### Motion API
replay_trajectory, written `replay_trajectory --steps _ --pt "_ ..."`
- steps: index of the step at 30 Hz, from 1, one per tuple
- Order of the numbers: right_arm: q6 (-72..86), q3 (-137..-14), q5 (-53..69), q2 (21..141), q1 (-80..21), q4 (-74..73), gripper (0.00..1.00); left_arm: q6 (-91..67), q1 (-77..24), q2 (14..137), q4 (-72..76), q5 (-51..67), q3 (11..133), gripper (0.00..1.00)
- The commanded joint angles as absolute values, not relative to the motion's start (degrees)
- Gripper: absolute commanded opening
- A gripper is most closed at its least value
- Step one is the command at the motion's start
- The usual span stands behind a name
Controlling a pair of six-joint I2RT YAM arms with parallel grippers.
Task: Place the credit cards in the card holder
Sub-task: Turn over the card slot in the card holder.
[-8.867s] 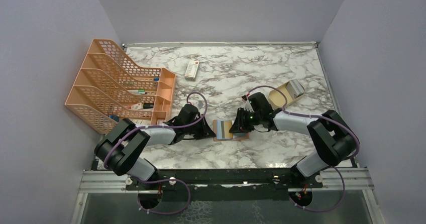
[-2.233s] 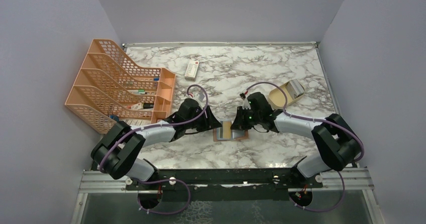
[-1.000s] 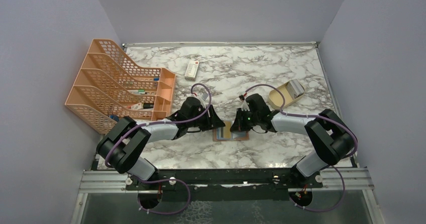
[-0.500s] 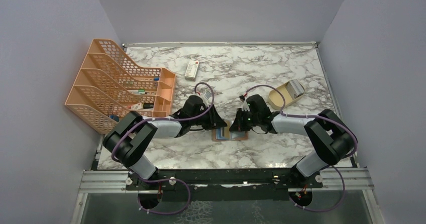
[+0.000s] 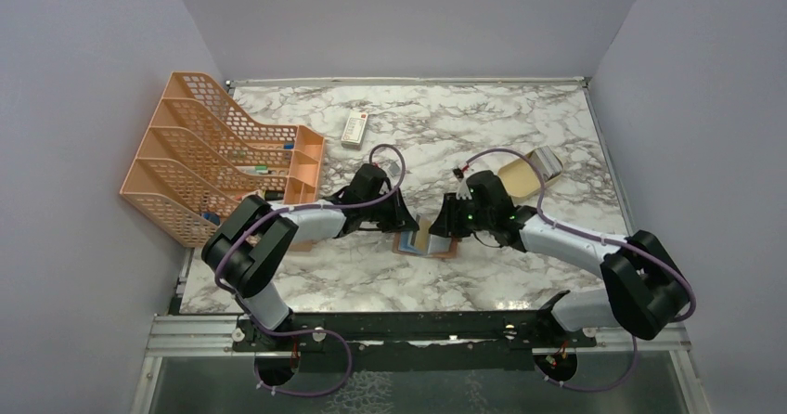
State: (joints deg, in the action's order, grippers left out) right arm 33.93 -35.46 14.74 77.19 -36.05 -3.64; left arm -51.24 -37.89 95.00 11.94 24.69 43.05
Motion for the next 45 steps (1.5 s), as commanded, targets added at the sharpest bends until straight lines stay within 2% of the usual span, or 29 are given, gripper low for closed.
replay_trajectory --steps 1,8,14,21,37,45 --pt "31.1 -37.3 7.1 76.2 -36.4 -8.1 0.26 -44.7 -37.9 94.2 0.0 20.6 47.3 0.06" --pt "31.3 -34.8 5.8 79.0 -36.4 -5.3 0.22 -42.7 -38.3 94.8 -5.6 18.8 50.7 0.06" --pt "32.4 -32.1 6.3 81.5 -36.4 -2.3 0.22 -45.2 -39.1 98.0 -0.2 28.6 52.5 0.28" --pt "33.0 -30.6 3.7 79.8 -36.4 -2.1 0.23 -48.4 -43.0 99.3 4.4 32.0 54.0 0.39" --pt "33.9 -34.8 -12.8 64.0 -36.3 -16.5 0.24 -50.5 -45.6 101.1 12.4 30.4 52.3 0.43" --pt "29.2 -41.0 -17.5 62.5 -35.4 -21.3 0.27 -48.5 -45.7 99.8 10.3 28.9 51.5 0.43"
